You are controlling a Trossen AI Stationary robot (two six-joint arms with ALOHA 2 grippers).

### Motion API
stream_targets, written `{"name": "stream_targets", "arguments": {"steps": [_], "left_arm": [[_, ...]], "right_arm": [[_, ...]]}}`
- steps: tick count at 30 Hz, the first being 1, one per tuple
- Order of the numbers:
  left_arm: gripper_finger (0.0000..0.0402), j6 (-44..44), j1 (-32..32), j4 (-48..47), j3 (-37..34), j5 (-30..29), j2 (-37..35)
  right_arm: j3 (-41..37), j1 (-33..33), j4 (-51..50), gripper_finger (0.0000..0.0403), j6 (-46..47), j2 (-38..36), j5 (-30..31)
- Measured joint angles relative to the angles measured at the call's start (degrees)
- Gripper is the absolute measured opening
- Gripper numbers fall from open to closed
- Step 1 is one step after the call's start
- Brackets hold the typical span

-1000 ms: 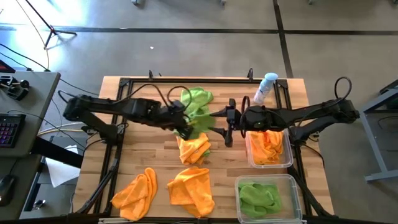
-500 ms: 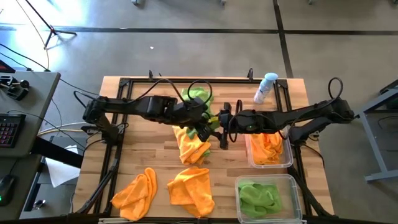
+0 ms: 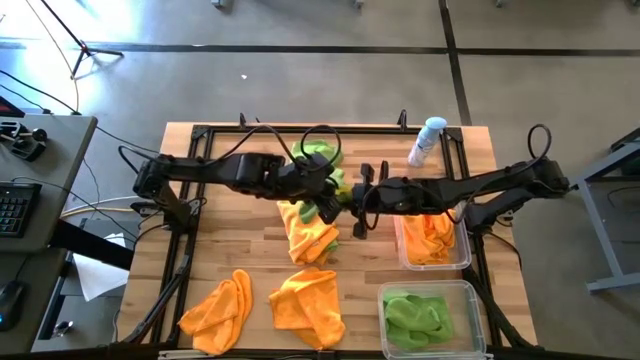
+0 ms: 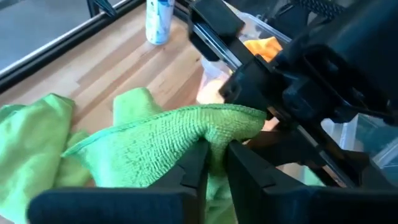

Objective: Sort microfiber towel by color & place in baskets
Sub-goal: Put the green towel into the bottom transparent bin

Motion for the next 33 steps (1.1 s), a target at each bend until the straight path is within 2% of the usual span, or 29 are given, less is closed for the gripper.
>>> {"name": "stream_targets", "arguments": {"steps": [3,9,12,16,22,29,31,33], "left_arm": [[0.0064,1.60,0.00,-0.91,0.02,-0.14,-0.60],[0.0101,5.29,0.06,-5.07,0.04,-0.16,-2.41],[0.0109,7.73,-0.61,-9.89,-0.26,-0.67,-3.73],[0.0108,10.34,-2.50,-10.23,-4.36,-2.38,-6.93],[0.0100,10.41,-4.00,-8.00,-16.52,-1.75,-13.81],[0.0099,8.86,-4.13,-1.26,-32.35,1.97,-25.29],[0.0099,7.91,-4.13,0.02,-36.18,2.08,-28.52],[0.0099,6.98,-4.14,0.51,-39.40,2.13,-31.53]], "right_arm": [[0.00,0.00,-2.37,0.0041,0.51,-0.37,0.11],[0.00,0.02,-8.50,0.0007,7.45,-3.11,0.39],[1.65,0.67,-16.47,0.0007,12.94,-5.29,1.10],[7.60,3.98,-29.64,0.0004,21.82,-6.79,5.23],[18.76,11.59,-47.14,0.0004,43.76,-6.81,7.36],[28.42,24.82,-62.12,0.0003,74.76,-5.10,7.04],[29.38,28.37,-65.64,0.0003,83.77,-3.30,6.28],[29.90,31.42,-68.45,0.0003,91.73,-1.04,2.87]]}}
